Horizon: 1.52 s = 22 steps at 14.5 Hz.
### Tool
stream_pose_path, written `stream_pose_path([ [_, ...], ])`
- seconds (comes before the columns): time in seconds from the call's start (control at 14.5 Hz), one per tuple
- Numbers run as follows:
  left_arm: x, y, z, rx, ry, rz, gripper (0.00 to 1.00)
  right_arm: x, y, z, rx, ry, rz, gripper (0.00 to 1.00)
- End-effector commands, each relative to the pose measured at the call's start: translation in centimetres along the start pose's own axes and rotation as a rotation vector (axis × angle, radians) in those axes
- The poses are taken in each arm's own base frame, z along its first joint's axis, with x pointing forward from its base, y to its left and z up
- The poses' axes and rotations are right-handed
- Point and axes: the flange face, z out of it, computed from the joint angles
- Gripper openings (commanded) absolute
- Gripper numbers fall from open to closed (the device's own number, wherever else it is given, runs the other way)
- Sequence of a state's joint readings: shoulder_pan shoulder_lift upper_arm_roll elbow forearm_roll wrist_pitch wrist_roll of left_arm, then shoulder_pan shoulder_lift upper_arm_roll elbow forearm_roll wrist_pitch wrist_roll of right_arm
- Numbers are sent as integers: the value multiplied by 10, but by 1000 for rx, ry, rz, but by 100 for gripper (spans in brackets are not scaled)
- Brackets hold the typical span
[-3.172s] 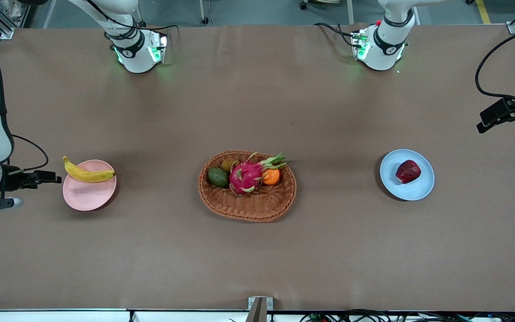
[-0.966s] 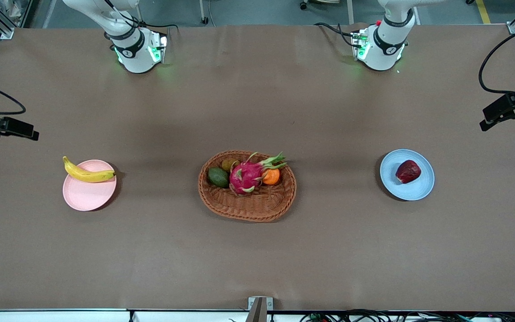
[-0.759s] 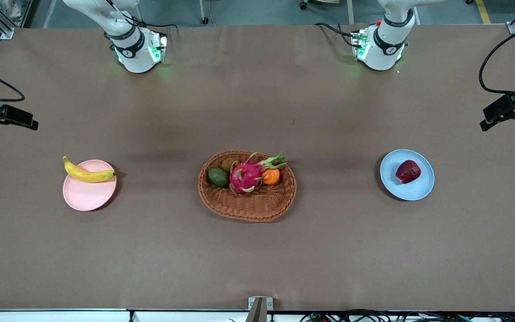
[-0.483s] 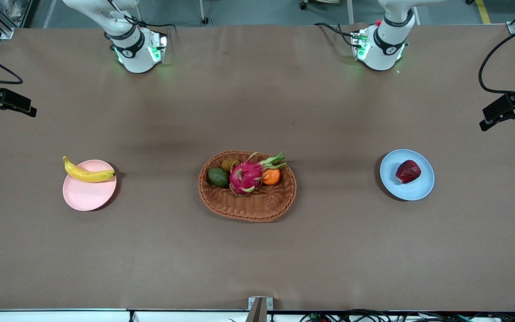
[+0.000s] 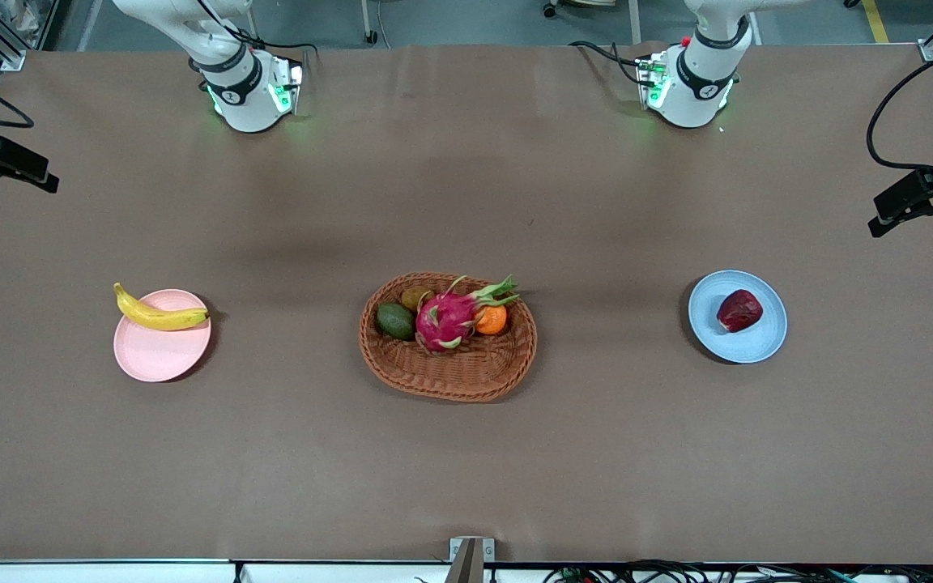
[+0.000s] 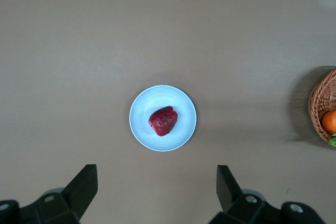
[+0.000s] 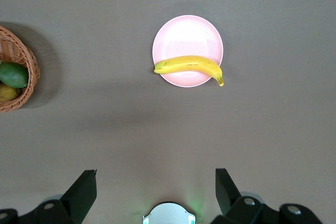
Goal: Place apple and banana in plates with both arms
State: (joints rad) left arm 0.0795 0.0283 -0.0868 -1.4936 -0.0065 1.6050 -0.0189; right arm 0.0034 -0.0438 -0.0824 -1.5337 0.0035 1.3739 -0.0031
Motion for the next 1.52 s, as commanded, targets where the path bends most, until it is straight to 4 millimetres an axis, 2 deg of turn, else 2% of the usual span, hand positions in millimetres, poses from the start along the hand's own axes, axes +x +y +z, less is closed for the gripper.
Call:
stream_pose_path([
  [0.0, -2, 0, -7, -7, 3, 18, 100, -21, 3, -8, -11, 11, 14, 100],
  [1.03, -2, 0, -7, -7, 3, 18, 100, -16, -2, -14, 11, 62, -1, 100],
  [1.45, -2, 0, -7, -5, 4, 18, 100, -17, 3, -13, 15, 55, -54, 100],
])
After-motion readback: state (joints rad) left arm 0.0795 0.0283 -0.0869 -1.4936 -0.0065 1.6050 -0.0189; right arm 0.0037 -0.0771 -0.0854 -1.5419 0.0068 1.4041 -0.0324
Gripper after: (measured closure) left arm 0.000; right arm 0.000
